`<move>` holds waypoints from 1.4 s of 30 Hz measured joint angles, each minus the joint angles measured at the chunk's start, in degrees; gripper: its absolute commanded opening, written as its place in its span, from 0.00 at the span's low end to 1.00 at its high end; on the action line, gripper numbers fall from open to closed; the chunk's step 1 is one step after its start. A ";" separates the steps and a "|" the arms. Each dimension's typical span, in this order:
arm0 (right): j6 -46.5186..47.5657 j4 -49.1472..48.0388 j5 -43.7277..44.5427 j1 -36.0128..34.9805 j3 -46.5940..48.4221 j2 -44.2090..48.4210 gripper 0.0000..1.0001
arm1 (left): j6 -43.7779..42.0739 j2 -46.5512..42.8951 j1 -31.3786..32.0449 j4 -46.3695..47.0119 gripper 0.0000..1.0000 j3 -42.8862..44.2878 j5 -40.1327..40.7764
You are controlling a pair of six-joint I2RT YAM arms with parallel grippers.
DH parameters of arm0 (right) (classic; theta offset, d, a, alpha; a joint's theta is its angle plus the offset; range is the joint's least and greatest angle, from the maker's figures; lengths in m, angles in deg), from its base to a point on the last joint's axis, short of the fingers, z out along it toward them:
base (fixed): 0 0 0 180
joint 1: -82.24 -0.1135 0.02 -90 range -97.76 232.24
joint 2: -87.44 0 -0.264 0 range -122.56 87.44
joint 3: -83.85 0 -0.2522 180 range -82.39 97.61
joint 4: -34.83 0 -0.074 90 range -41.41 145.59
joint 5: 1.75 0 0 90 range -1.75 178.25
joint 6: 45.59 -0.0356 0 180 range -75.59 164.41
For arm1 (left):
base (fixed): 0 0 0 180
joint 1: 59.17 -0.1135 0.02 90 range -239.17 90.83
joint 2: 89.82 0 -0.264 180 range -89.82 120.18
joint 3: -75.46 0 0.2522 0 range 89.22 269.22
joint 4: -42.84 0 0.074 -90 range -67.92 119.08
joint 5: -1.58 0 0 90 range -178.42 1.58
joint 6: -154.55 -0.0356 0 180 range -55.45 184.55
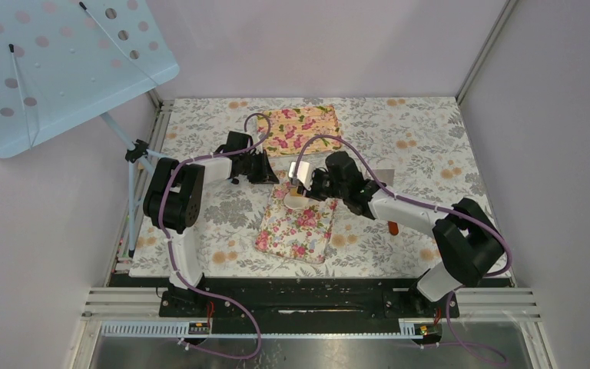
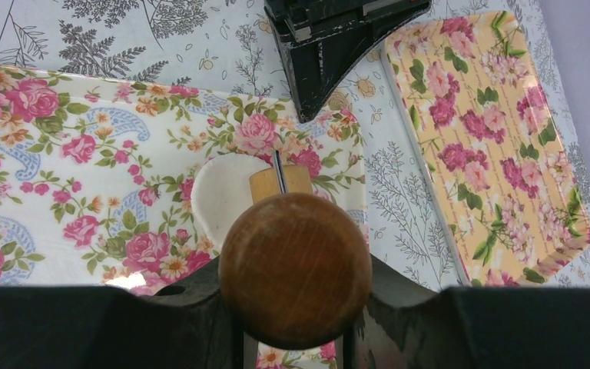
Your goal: Roll out the dumpling wrappers from the dough
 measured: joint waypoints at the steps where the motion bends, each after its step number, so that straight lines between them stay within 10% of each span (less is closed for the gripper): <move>1: 0.02 -0.22 0.04 -0.02 -0.09 -0.09 0.00 | -0.02 0.00 0.00 -0.07 0.00 0.04 0.00; 42: -4.17 2.03 -4.13 -1.81 -1.38 -0.33 0.00 | -0.11 0.02 0.00 -0.17 0.00 0.09 -0.02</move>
